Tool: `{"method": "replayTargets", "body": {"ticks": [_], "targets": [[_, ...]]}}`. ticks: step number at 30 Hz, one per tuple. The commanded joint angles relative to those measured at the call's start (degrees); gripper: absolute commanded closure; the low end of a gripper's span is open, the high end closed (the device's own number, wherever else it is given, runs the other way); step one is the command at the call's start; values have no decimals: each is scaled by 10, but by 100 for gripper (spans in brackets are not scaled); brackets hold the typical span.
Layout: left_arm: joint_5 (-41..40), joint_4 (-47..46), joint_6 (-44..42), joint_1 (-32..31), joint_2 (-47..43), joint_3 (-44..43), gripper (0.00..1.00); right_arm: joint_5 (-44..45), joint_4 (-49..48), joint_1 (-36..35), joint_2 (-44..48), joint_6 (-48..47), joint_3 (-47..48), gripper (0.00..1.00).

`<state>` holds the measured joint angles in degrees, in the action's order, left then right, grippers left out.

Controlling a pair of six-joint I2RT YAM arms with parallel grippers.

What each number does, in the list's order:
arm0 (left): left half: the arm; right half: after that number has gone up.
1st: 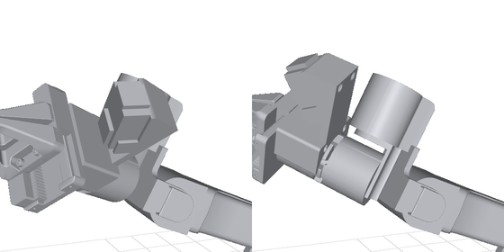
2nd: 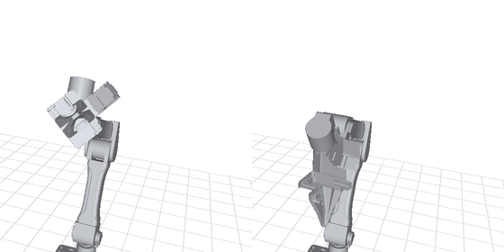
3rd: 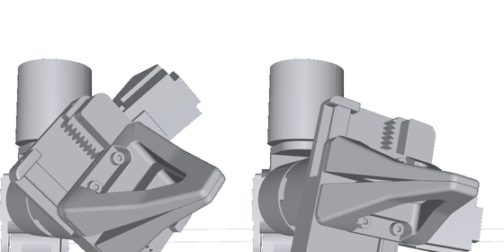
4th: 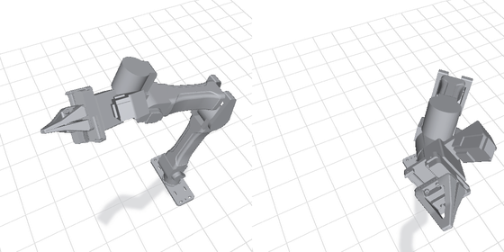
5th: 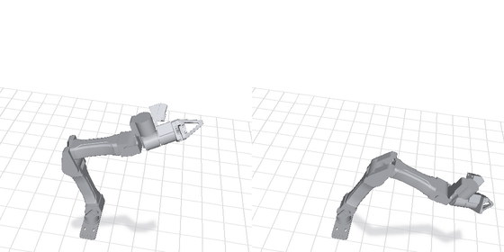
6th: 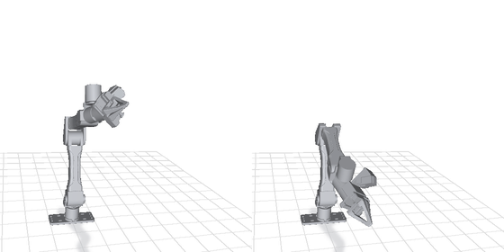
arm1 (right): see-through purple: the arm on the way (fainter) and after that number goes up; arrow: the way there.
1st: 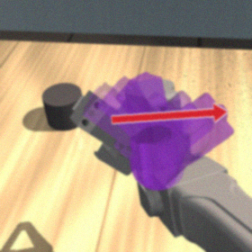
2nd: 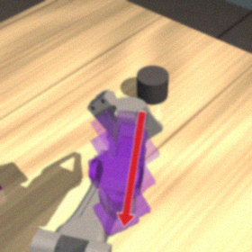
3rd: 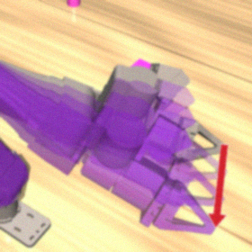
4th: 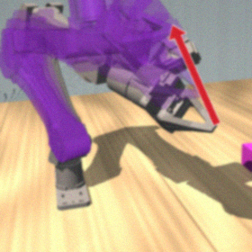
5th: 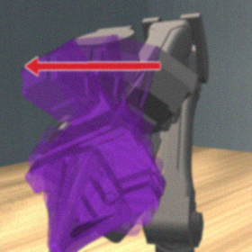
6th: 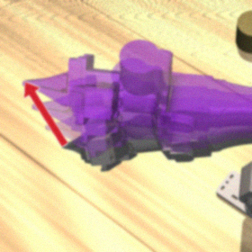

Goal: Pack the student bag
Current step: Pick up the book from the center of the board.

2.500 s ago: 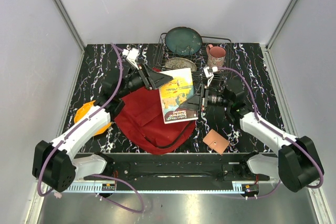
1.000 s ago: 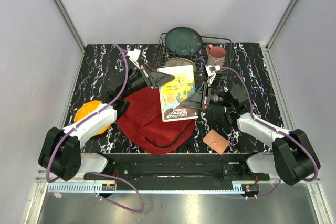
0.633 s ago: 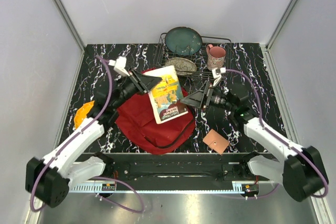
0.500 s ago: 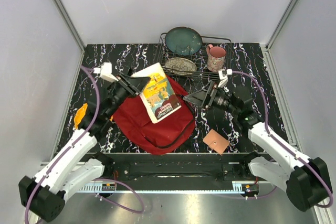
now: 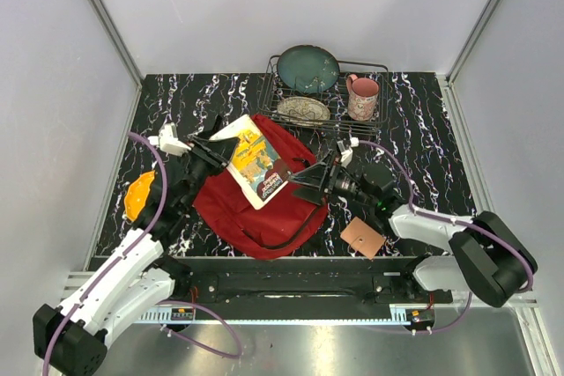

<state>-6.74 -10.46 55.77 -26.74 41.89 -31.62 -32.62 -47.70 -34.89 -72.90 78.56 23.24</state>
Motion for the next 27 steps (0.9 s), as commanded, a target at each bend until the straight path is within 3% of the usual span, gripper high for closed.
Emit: {"method": "replayTargets", "body": {"ticks": [1, 8, 15, 23, 27], "targets": [[-25, -134, 45, 2, -13, 2, 100, 36, -123, -31, -32, 30, 35, 0], [-25, -185, 77, 1, -9, 27, 100, 77, -263, -53, -128, 102, 29, 0], [-15, -199, 93, 1, -4, 36, 100, 77, -307, -70, -186, 100, 64, 4], [-12, -217, 103, 1, 0, 54, 100, 77, -317, -80, -200, 98, 93, 24], [-10, -228, 110, 1, 6, 60, 100, 76, -338, -81, -214, 111, 99, 30]]}}
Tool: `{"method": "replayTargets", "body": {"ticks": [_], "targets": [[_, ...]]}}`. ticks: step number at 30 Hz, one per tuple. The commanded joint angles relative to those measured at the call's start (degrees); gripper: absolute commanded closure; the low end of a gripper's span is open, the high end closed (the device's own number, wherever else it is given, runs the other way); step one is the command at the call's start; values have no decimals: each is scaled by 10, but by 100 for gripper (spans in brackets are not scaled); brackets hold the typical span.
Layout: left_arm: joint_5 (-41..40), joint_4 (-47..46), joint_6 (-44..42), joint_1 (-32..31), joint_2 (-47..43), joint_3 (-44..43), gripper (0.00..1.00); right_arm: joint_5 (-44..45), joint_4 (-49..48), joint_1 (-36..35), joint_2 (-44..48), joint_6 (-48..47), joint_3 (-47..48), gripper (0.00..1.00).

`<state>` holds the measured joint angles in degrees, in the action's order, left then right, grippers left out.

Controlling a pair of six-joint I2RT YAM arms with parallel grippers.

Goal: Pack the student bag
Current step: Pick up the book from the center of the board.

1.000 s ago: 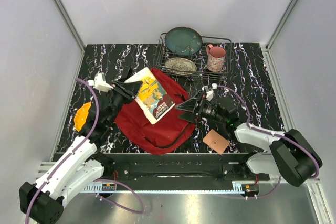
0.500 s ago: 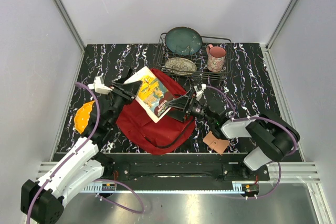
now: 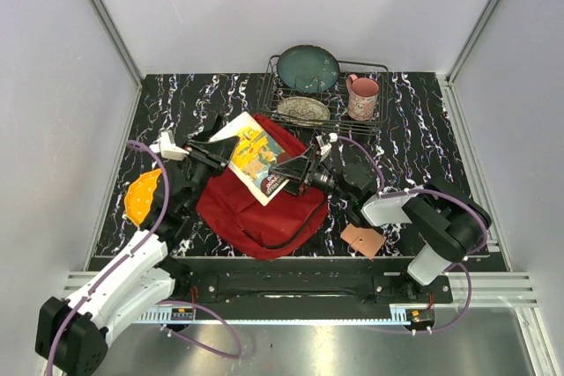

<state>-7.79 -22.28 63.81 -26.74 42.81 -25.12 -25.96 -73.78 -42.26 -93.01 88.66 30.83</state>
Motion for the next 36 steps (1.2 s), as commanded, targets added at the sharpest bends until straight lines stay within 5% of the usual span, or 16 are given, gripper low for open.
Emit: {"method": "replayTargets", "body": {"ticks": [1, 5, 8, 9, 11, 12, 15, 20, 22, 25, 28, 31, 36], "targets": [[-1, -109, 30, 1, -4, -5, 100, 11, -82, -7, -16, 12, 22, 32], [2, -100, 24, 1, -4, -9, 100, 7, -82, -7, -17, 10, 23, 51], [13, -99, 21, 1, 2, -11, 100, 3, -77, -7, -15, 7, 24, 78], [16, -96, 17, 1, 2, -12, 97, 1, -75, -7, -12, 5, 23, 96], [30, -87, 7, 1, 1, -12, 64, -6, -62, -5, -7, -9, 23, 100], [34, -76, -12, 2, 1, -19, 26, -1, -58, -3, 6, -13, 18, 100], [34, 35, -79, 2, -15, -57, 1, 24, 23, 10, 81, -58, -10, 100], [29, 210, -195, 2, -30, -116, 1, 189, 443, 27, 296, -244, -4, 100], [64, 232, -236, 1, -19, -128, 1, 276, 634, 27, 395, -298, 24, 100], [138, 236, -257, -2, 14, -125, 1, 437, 792, 29, 498, -332, 41, 100], [146, 225, -282, -49, 57, -128, 1, 529, 881, 29, 570, -342, 53, 100], [83, 266, -337, -182, 118, -173, 1, 605, 958, 31, 614, -348, 70, 100], [64, 306, -406, -277, 232, -258, 1, 660, 1052, 30, 661, -359, 105, 100]]}}
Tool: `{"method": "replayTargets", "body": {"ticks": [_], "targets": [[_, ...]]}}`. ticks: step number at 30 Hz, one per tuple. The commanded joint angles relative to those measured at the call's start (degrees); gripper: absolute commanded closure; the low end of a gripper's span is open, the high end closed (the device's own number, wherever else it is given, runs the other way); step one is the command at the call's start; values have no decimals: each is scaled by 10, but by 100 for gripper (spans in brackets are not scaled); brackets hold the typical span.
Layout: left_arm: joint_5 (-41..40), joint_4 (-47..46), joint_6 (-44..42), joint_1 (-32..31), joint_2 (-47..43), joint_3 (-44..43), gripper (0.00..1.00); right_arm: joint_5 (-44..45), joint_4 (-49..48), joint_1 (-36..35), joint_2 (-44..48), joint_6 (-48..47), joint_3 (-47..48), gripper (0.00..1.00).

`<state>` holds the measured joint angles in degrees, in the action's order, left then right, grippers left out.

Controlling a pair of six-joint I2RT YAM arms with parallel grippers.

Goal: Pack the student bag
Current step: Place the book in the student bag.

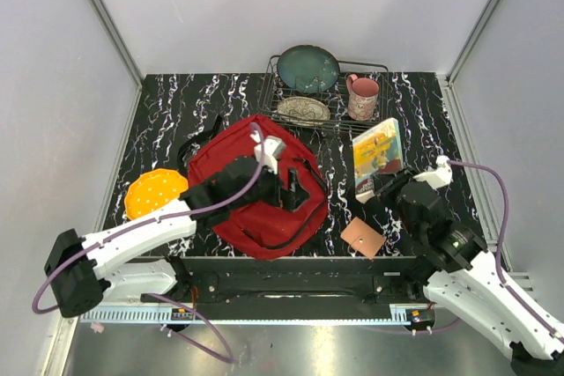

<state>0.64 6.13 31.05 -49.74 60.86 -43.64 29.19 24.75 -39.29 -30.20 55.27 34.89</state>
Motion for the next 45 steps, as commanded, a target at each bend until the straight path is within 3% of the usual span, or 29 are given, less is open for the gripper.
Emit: {"method": "replayTargets", "body": {"ticks": [1, 5, 11, 16, 19, 20, 22, 23, 25, 32, 40, 45], "targets": [[-11, 26, -84, -63, 65, -82, 1, 129, 78, 0, 36, -24, 76, 100], [1, 37, -106, -100, 116, -121, 1, 155, 106, 0, 58, -30, 91, 100], [-46, 68, -117, -129, 174, -142, 1, 139, 115, 0, 59, -17, 98, 100], [-83, 112, -116, -142, 217, -167, 15, 121, 115, 0, 48, -9, 96, 100], [-100, 137, -107, -146, 243, -183, 34, 115, 114, 0, 44, -4, 93, 100], [-108, 143, -99, -146, 251, -185, 50, 112, 113, 0, 44, -5, 92, 100], [-125, 151, -93, -147, 250, -188, 68, 107, 112, 1, 44, -3, 92, 100], [-134, 154, -91, -147, 245, -188, 84, 106, 113, 0, 45, -3, 91, 100], [-163, 158, -90, -147, 232, -189, 98, 100, 112, 1, 45, -6, 91, 100], [-263, 187, -112, -125, 152, -223, 100, 41, 110, 0, 32, -19, 95, 100], [-371, 209, -114, -75, 84, -267, 100, -122, 40, 0, 28, -17, 95, 100], [-412, 178, -101, -55, 28, -269, 100, -234, 22, 0, 22, -37, 120, 100]]}}
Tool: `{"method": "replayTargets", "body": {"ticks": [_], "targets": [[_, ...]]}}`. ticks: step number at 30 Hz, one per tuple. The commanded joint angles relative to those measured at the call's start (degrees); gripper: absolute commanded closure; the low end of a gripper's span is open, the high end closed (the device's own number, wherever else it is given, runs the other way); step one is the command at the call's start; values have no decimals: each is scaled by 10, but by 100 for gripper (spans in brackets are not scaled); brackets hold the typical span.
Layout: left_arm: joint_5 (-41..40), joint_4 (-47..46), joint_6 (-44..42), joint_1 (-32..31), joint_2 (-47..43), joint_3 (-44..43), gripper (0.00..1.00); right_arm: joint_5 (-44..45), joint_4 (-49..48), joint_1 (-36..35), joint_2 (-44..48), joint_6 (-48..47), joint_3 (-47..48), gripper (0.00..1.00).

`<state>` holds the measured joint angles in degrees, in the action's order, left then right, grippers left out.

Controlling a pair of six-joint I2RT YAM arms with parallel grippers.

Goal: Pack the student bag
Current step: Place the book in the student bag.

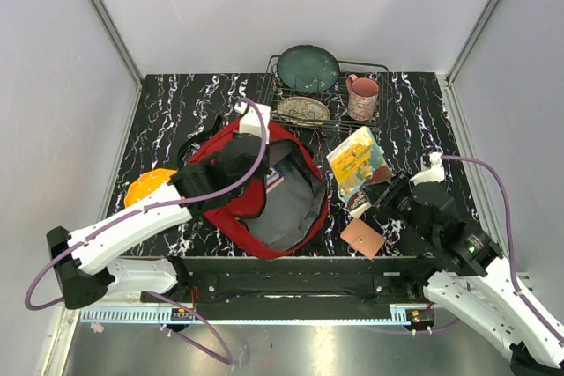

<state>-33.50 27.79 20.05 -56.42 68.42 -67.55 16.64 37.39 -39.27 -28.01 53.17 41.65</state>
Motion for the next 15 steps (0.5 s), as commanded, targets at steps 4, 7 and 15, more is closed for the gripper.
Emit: {"method": "replayTargets", "body": {"ticks": [4, 7, 15], "targets": [[-81, -56, -8, 19, -67, -36, 100, -211, -87, 0, 3, 16, 74, 100], [-83, -49, -14, 23, -64, -46, 100, -289, -76, 0, -10, 58, 84, 100], [-68, -63, -5, 23, -74, -43, 100, -420, -173, 0, -79, 127, 10, 100]]}}
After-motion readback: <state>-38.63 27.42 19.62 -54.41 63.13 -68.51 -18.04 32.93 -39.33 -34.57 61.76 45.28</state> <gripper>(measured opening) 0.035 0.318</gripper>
